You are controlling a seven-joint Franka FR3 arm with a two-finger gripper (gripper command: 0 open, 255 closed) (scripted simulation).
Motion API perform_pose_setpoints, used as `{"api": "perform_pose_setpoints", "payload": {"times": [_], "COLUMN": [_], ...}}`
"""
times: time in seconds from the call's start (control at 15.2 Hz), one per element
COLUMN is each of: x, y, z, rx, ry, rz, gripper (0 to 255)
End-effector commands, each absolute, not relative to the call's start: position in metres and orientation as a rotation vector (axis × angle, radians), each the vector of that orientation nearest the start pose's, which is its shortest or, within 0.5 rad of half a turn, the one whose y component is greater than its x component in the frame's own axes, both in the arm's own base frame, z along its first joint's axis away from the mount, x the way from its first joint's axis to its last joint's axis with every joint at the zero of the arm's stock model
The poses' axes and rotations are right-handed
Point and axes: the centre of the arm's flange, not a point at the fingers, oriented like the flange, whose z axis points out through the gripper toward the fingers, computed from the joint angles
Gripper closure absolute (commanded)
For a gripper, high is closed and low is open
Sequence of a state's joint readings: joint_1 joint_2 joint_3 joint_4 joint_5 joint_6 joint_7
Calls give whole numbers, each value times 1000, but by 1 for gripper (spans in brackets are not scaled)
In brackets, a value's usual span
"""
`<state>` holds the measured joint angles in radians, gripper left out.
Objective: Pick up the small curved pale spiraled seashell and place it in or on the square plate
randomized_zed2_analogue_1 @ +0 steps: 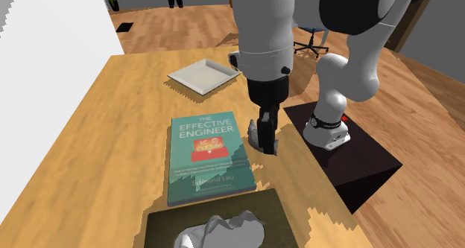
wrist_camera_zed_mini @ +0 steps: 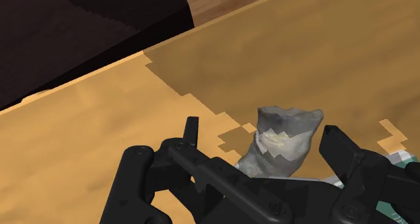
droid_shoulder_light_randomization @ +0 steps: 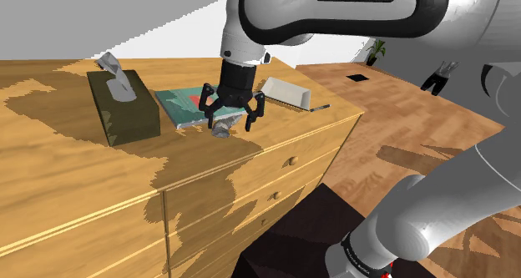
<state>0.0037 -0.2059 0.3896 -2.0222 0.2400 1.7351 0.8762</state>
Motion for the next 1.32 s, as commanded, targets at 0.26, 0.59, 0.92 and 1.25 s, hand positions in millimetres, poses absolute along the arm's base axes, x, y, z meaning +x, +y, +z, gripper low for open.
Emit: {"api": "perform_pose_setpoints", "payload": {"times": [0.26,0.59,0.92,1.25], "x": [441,441,441,441], "y": [219,219,219,219], "z": [523,523,523,544], "rx": [-2946,-2946,-2946,-2946], "ry": [823,823,823,823], "rz": [257,257,257,257], "gripper": [0,255,255,255]}}
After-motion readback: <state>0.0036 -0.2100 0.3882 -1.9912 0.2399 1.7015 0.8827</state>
